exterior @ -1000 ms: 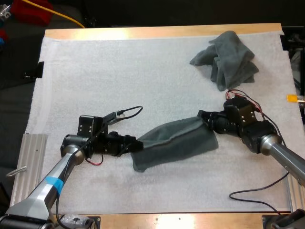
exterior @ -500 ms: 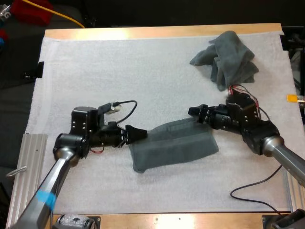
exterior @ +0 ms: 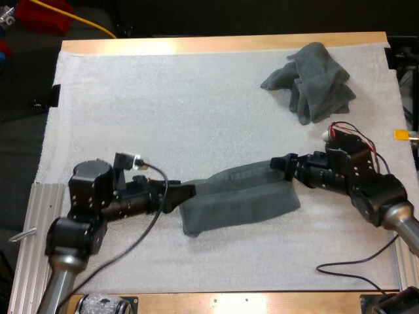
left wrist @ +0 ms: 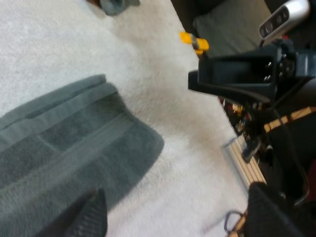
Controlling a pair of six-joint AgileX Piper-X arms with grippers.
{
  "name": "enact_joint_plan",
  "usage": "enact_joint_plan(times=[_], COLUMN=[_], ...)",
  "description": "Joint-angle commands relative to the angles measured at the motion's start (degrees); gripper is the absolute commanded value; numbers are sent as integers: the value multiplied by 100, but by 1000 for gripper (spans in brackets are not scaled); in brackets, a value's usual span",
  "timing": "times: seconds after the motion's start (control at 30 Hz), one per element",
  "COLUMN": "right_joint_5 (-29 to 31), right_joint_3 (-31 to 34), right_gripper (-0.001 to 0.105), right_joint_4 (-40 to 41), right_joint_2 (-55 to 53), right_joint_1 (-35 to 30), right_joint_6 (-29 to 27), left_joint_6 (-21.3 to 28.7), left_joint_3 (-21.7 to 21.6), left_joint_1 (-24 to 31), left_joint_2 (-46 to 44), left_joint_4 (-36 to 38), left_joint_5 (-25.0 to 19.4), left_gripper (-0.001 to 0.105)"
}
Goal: Pick towel from pile, fold and stack
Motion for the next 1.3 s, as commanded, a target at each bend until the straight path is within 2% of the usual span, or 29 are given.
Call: enact_joint_plan(times=[0.0,0.07,0.33,0.57,0.77,0.87,1.13,1.27], right_joint_5=[26,33,142,156,290,321,1078,1184], right_joint_3=[-37,-37,-37,-37,-37,-37,-37,-37], right_gripper=[66,66,66,66,66,66,66,66], right_joint_4=[187,386,1271,2012,2190,2190,2190,2190], right_joint_2=[-124,-306,-941,-1354,-1514,-1513,-1513,-1415], right_joint_1=[-24,-24,-24,-24,-24,-24,-24,-33], right_joint_6=[-161,-222,-485,-877,-939,-973,-1480,-1732], left_joint_6=[-10,-10,-10,1,67,127,126,126], left_joint_3=[-40,-40,-40,-159,-513,-642,-664,-664], left_joint_1=[-5,-5,-5,-5,-5,-5,-5,-5], left_joint_2=[-149,-406,-1288,-2004,-2286,-2287,-2287,-2287], left_joint_4=[152,370,1175,1877,2511,2733,2888,2900], left_joint_5=[52,3,-192,-886,-1643,-1847,-1904,-1904], left_gripper=[66,70,70,70,70,70,70,70])
